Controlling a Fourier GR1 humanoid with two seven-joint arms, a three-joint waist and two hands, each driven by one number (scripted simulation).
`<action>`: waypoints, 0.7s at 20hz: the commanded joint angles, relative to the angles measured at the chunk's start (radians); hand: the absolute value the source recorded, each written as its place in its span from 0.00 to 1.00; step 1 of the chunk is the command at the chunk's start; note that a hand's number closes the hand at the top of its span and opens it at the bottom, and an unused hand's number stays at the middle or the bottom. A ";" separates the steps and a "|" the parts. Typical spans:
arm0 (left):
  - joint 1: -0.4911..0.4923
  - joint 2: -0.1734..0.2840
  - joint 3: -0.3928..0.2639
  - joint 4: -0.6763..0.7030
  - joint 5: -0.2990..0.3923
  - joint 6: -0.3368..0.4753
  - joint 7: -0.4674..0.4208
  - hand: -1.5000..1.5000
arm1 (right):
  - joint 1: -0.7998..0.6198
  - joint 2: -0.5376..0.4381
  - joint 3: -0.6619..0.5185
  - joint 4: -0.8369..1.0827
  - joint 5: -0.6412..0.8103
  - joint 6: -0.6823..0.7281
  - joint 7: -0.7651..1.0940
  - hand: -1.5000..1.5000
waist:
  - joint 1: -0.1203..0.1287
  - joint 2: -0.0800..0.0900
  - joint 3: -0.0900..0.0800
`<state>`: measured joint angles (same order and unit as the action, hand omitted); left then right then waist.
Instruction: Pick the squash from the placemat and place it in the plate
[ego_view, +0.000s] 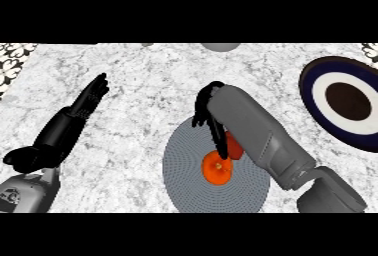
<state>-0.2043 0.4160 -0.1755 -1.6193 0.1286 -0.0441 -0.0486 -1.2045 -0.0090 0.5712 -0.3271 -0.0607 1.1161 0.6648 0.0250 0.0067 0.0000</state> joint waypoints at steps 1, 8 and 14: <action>-0.021 -0.007 0.019 0.058 -0.006 -0.035 -0.027 0.50 | 0.046 0.009 0.036 -0.041 -0.002 0.056 0.031 0.00 | 0.001 -0.001 0.000; 0.001 -0.037 0.014 0.040 -0.036 -0.030 -0.019 0.50 | 0.154 0.008 0.071 -0.104 -0.015 0.070 0.054 0.00 | -0.009 -0.004 0.000; -0.035 -0.038 0.045 0.030 -0.024 -0.033 0.030 0.50 | 0.211 0.008 0.129 -0.153 -0.030 0.082 0.075 0.00 | -0.007 -0.004 0.000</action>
<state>-0.2133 0.3783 -0.1458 -1.6019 0.1011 -0.0675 -0.0422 -1.0813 -0.0218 0.6443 -0.4711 -0.0898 1.1652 0.7117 0.0164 -0.0224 -0.0031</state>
